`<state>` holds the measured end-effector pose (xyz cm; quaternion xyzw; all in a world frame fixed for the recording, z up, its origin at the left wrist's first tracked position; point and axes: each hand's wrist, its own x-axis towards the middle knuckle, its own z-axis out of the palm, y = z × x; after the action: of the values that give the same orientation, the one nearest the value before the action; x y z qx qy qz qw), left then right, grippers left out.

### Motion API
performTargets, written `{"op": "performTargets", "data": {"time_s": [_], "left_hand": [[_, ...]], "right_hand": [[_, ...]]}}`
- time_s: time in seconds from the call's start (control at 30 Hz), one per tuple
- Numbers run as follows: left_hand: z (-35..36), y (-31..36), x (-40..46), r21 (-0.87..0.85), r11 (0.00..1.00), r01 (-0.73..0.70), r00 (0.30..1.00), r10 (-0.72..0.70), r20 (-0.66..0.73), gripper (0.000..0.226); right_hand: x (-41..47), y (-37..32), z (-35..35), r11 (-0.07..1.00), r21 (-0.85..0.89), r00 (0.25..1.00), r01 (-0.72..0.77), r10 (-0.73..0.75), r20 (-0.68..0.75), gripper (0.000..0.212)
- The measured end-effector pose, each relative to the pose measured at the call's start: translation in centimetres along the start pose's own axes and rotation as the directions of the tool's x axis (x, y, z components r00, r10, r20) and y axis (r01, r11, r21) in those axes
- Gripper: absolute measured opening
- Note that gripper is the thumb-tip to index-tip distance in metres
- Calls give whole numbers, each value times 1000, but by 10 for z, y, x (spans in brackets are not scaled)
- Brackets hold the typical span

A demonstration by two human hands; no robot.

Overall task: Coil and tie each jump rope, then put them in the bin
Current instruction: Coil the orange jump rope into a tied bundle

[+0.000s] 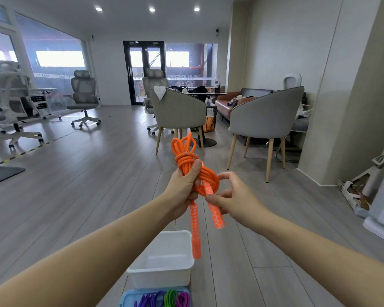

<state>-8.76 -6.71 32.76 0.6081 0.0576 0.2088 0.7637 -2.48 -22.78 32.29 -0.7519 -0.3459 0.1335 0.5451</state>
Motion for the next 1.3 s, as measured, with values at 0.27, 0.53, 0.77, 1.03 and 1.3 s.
{"op": "performTargets", "data": {"time_s": [0.27, 0.53, 0.77, 1.03, 1.3], "left_hand": [[-28, 1, 12, 59, 989, -138, 965, 147, -215, 30], [-5, -8, 6, 96, 990, -103, 994, 101, 30, 42], [-4, -12, -3, 142, 990, -23, 993, 7, 114, 48], [6, -8, -3, -124, 991, -43, 998, 38, -48, 44], [1, 5, -3, -57, 994, -93, 988, 85, -127, 37]], "right_hand": [[-5, 9, 10, 991, -102, 953, -83, 108, 281, 12], [-3, 7, 6, 993, -84, 956, -86, 106, 274, 33], [-4, 1, -2, 982, -187, 946, -23, 82, 312, 42], [-11, -2, -1, 971, -231, 902, -65, 156, 402, 51], [-14, 6, 3, 951, -309, 898, -28, 160, 410, 51]]}}
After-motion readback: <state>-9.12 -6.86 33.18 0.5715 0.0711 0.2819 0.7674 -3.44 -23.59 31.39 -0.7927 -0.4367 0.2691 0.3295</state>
